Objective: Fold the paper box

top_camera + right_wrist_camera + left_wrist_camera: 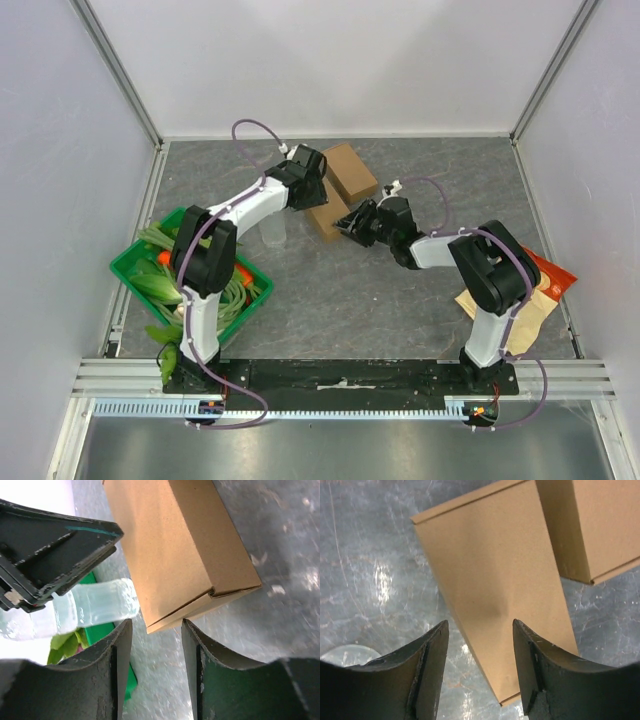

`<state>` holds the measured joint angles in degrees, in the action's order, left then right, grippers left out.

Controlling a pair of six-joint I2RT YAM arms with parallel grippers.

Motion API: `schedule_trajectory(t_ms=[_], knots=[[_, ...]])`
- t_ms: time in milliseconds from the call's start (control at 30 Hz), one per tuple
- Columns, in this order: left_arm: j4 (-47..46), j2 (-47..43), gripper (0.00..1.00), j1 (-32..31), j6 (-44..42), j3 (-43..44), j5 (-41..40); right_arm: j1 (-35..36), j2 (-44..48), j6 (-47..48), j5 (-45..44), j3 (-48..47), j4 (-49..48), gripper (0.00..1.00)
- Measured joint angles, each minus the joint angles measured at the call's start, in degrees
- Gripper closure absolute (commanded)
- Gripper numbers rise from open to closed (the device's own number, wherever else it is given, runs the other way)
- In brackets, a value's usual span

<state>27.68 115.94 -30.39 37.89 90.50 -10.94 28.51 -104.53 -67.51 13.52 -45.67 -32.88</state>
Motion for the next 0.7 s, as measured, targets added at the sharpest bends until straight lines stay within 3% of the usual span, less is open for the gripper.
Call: schedule_trajectory(t_ms=[200, 600, 700], knots=[[2.0, 6.5, 0.37, 0.2, -4.0, 8.7, -1.7, 1.4, -5.2, -1.8, -2.0, -5.1, -1.1, 0.48], [3.7, 12.9, 0.36, 3.2, -6.7, 18.1, -4.3, 1.9, -15.5, -1.7, -4.7, -17.6, 0.2, 0.45], [4.7, 14.8, 0.34, 3.8, -7.4, 21.2, -5.2, 1.9, -17.2, -1.3, -5.1, -20.2, 0.4, 0.39]])
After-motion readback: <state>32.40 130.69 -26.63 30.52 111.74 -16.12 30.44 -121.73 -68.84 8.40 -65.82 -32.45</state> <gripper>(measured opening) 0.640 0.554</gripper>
